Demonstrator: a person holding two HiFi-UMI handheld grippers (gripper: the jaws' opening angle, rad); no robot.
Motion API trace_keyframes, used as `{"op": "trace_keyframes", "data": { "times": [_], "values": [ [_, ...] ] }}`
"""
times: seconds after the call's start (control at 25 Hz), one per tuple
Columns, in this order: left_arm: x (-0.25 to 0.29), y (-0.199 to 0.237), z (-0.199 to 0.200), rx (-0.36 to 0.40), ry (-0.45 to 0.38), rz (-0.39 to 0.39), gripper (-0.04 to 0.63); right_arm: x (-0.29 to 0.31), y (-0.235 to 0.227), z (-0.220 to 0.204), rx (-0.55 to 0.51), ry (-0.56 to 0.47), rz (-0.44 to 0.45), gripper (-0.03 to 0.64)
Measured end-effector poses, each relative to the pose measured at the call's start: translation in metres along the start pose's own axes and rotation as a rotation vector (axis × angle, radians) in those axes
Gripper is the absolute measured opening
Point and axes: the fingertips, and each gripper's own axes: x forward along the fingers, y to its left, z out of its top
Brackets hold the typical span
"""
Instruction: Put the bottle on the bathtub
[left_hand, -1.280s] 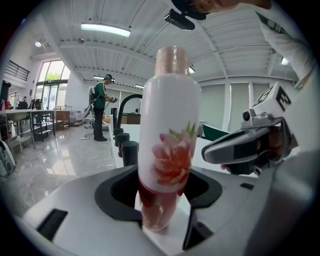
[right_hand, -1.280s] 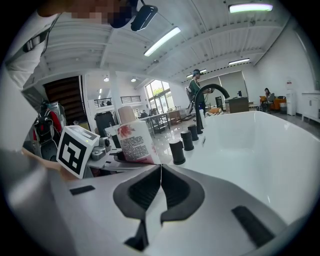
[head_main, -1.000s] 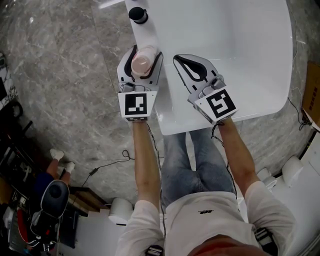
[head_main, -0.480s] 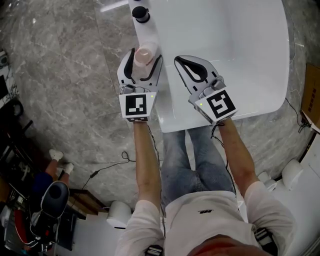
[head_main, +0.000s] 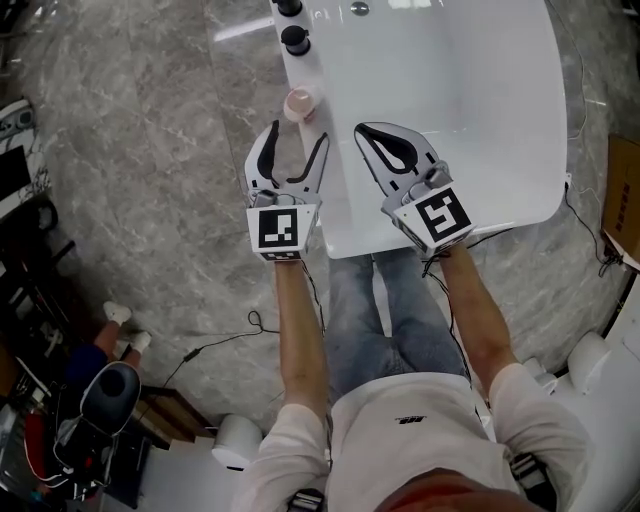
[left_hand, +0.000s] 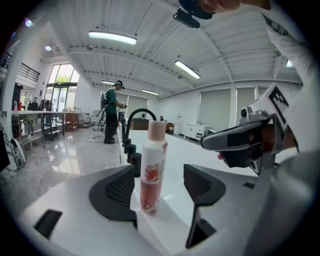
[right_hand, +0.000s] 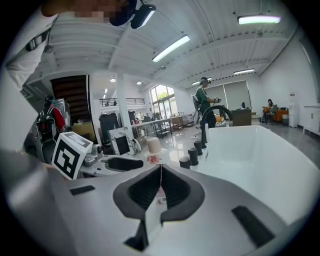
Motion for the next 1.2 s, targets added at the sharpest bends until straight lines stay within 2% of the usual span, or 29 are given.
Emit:
{"op": "trace_keyframes", "data": {
  "times": [0.12, 0.44, 0.72, 1.04, 1.2],
  "values": [
    [-0.023, -0.008, 0.025, -0.008, -0.025, -0.006, 0.291, -0.015, 0.010, 0.024, -0.016, -0.033, -0.007, -0.005],
    [-0.087, -0.036, 0.108, 0.000, -0.122, -0.027, 0.149, -0.063, 0.043, 0.096, -0.073, -0.087, 0.011, -0.005],
    [-0.147, -0.071, 0.168, -0.002, -0.176, -0.043, 0.031, -0.123, 0.070, 0.149, -0.092, -0.124, -0.020, -0.006],
    [-0.215, -0.095, 0.216, 0.005, -0.201, -0.039, 0.012, -0.178, 0.115, 0.194, -0.110, -0.148, 0.003, -0.006],
    [-0.232, -0.100, 0.231, 0.024, -0.208, -0.034, 0.012, -0.193, 0.126, 0.211, -0.119, -0.150, 0.004, -0.006]
  ]
}}
